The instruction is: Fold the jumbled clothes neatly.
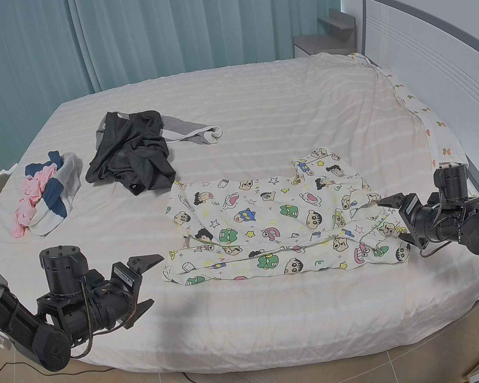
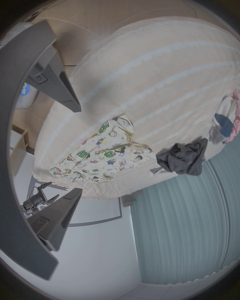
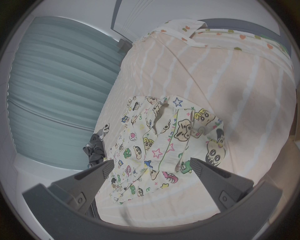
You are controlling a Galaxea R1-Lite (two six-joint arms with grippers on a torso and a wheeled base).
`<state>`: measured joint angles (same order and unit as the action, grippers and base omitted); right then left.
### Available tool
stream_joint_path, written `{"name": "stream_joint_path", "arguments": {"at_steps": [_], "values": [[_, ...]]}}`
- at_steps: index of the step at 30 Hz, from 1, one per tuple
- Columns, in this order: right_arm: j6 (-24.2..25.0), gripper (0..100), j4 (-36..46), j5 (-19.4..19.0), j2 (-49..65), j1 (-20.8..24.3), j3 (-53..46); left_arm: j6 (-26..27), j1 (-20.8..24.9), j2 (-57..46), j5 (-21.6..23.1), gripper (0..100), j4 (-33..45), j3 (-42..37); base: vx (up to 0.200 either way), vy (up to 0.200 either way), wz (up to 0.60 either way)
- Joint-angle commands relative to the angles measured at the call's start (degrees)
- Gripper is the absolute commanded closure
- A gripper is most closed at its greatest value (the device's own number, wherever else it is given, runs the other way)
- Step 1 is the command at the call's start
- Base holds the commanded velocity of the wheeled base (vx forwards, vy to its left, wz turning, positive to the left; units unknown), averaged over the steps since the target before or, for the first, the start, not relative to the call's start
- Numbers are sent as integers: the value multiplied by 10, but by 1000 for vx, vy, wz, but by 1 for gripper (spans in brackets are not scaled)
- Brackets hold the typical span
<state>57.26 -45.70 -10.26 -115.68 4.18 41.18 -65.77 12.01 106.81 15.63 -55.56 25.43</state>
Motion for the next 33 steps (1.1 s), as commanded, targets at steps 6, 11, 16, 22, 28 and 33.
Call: {"name": "stream_joint_path", "arguments": {"at_steps": [6,11,16,22,28,33], "values": [[38,0,5,37,-92,34,40,-3,-23,109,26,0,-48,-32,0,0,0],[39,0,6,46,-119,43,70,-4,-23,115,25,0,-60,-28,0,0,0],[40,0,7,47,-133,55,87,-1,-23,121,22,0,-68,-29,0,0,0],[50,0,5,47,-142,58,89,-1,-21,122,21,0,-68,-29,0,0,0],[60,0,5,49,-145,55,109,0,-20,123,20,0,-68,-29,0,0,0],[60,100,5,51,-145,52,122,1,-20,125,20,0,-68,-29,0,0,0]]}}
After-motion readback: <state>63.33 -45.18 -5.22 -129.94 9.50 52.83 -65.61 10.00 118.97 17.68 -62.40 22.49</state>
